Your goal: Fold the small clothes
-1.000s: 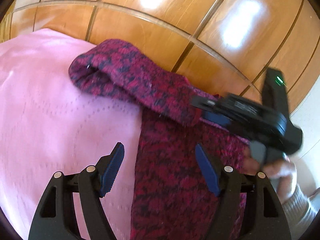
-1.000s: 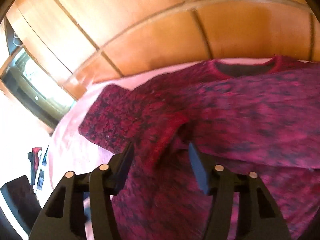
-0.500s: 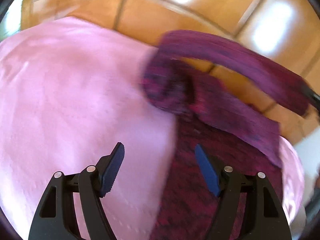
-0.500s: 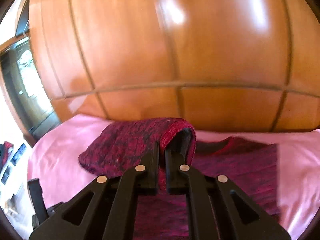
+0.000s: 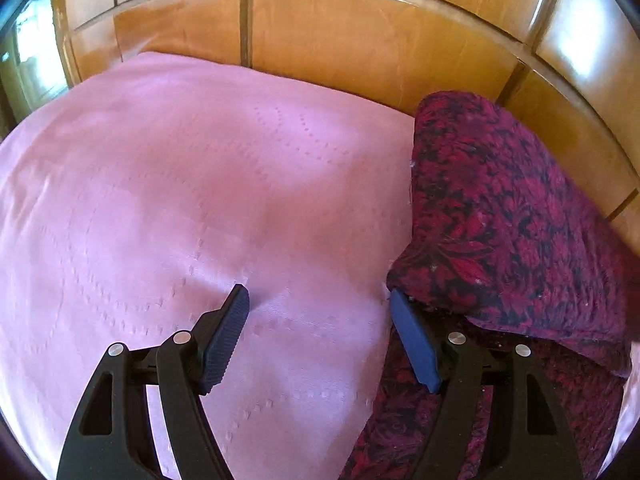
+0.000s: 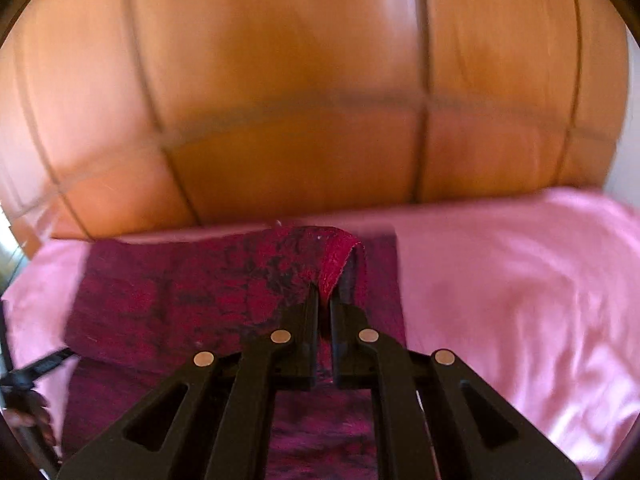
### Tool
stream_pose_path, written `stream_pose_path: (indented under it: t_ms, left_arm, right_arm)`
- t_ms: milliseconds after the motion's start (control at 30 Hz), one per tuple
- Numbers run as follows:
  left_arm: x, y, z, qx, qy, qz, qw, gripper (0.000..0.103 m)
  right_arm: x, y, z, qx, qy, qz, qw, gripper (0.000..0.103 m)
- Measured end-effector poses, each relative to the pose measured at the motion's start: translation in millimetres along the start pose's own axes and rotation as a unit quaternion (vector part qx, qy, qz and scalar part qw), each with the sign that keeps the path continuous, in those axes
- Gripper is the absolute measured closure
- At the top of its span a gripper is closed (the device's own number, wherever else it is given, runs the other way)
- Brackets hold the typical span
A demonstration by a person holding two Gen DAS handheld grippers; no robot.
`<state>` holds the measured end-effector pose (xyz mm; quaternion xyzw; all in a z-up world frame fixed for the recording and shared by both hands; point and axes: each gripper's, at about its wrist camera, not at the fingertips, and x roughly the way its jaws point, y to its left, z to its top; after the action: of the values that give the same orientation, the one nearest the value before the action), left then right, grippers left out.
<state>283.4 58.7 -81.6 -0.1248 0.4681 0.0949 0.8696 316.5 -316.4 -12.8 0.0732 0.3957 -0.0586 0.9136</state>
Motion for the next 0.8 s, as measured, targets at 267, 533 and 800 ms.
stream_pose_path:
  t_ms: [267, 533, 800]
  left_arm:
    - [-12.6, 10.8, -6.9, -0.003, -0.002, -0.023, 0.9997, 0.037]
    - [-57.1, 28.0, 5.8, -0.053, -0.040, -0.137, 0.9883, 0.037]
    - [-18.2, 14.3, 59.5, -0.088, 0.009, -0.200, 0.9759, 0.037]
  right_arm:
    - [36.2, -23.0, -15.1, 0.072, 0.040, 0.043, 0.996, 0.098]
    - [-1.8, -36.5, -13.5, 0.106, 0.005, 0.075, 0.992, 0.055]
    - [-15.7, 5.1, -16.2, 0.026, -0.005, 0.086, 0.996, 0.055]
